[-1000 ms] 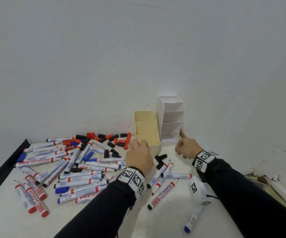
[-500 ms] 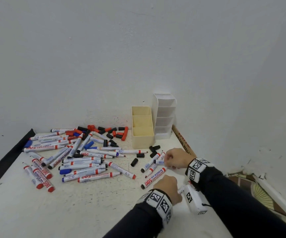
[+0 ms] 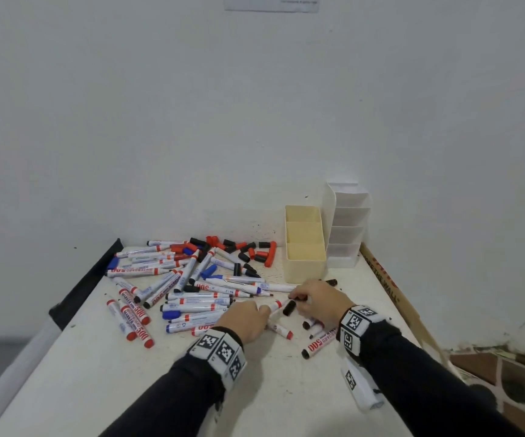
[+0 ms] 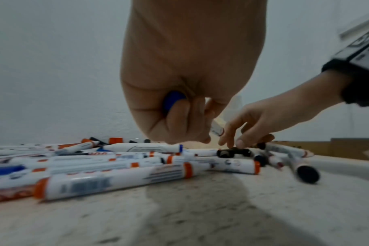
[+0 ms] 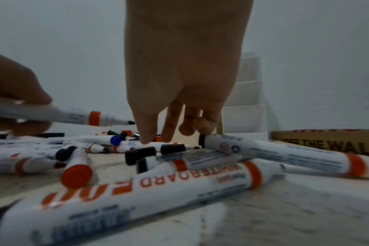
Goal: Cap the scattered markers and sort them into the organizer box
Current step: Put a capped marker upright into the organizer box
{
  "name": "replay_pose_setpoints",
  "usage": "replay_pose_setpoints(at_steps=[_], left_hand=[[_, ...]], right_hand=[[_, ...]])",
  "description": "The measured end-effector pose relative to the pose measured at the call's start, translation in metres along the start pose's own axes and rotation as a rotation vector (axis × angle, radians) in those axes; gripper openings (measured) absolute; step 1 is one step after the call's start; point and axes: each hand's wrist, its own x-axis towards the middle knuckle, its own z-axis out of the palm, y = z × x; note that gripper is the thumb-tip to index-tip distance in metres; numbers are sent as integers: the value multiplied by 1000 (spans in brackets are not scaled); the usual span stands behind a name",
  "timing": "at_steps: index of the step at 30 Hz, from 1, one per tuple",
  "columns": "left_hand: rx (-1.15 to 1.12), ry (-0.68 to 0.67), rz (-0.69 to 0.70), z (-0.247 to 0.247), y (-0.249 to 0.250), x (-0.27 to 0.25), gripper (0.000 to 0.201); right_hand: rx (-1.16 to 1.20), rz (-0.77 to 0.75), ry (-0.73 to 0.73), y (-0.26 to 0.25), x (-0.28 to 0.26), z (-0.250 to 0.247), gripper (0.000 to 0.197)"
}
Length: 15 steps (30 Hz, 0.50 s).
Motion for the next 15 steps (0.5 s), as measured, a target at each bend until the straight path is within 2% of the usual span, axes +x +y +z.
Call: replay_pose_setpoints(at_steps=[3, 8, 11, 15], left_hand=[[-188, 58, -10, -2, -16, 9, 32], [-147, 152, 34, 0, -31, 26, 26], [-111, 201, 44, 3, -34, 31, 23], [-97, 235, 36, 6, -37, 34, 22]], right_hand=[[-166, -26, -89, -12, 8, 5, 32], [-249, -25, -89, -11, 14, 11, 23], [-144, 17, -9, -6, 12, 10, 21], [194, 62, 101, 1, 9, 10, 15]])
